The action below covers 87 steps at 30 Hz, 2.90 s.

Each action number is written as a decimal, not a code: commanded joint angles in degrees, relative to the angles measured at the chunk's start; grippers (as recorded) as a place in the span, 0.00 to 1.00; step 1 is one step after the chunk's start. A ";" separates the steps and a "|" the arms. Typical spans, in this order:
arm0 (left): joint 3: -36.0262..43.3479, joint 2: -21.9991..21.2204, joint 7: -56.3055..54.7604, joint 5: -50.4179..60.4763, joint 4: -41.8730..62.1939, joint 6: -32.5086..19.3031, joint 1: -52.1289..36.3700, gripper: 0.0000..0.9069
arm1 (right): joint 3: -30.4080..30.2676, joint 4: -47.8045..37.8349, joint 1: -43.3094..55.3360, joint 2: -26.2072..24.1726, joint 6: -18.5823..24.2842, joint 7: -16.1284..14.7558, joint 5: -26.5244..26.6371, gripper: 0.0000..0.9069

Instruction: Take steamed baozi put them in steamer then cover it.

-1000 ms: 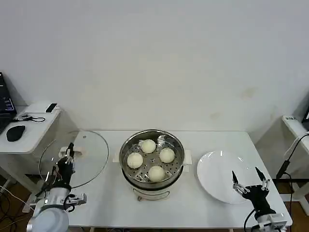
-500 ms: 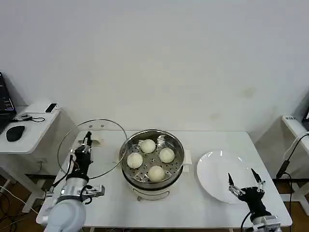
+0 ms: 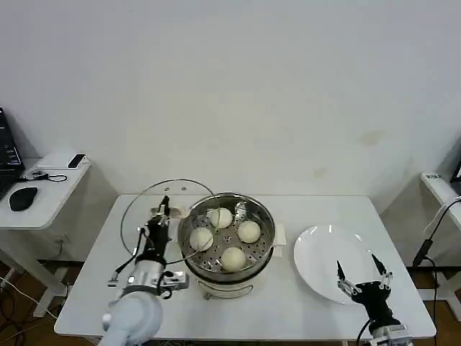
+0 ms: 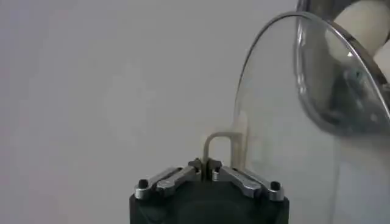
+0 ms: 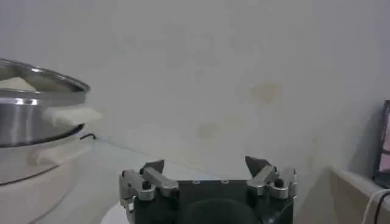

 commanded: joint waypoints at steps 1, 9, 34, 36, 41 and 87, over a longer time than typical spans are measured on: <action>7.70 -5.96 6.16 7.59 1.72 2.01 -3.71 0.00 | -0.37 -0.06 0.16 0.81 -0.03 0.05 -1.62 1.00; 11.61 -11.63 12.05 19.39 2.31 2.81 -4.03 0.00 | -1.76 -0.51 0.48 1.46 -0.10 0.05 -2.67 1.00; 14.68 -18.63 14.94 26.16 7.55 2.49 -6.07 0.00 | -4.14 -1.45 0.55 2.27 0.05 0.07 -4.53 1.00; 14.65 -18.64 14.93 26.17 7.76 2.44 -6.14 0.00 | -4.22 -1.45 0.55 2.27 0.05 0.08 -4.53 1.00; 14.69 -18.86 14.95 26.18 8.04 2.37 -6.08 0.00 | -4.32 -1.53 0.61 2.20 0.12 0.10 -4.49 1.00; 13.29 -20.38 13.71 23.69 8.68 2.43 -4.26 1.00 | -6.31 -1.64 0.56 2.23 0.07 0.08 -4.85 1.00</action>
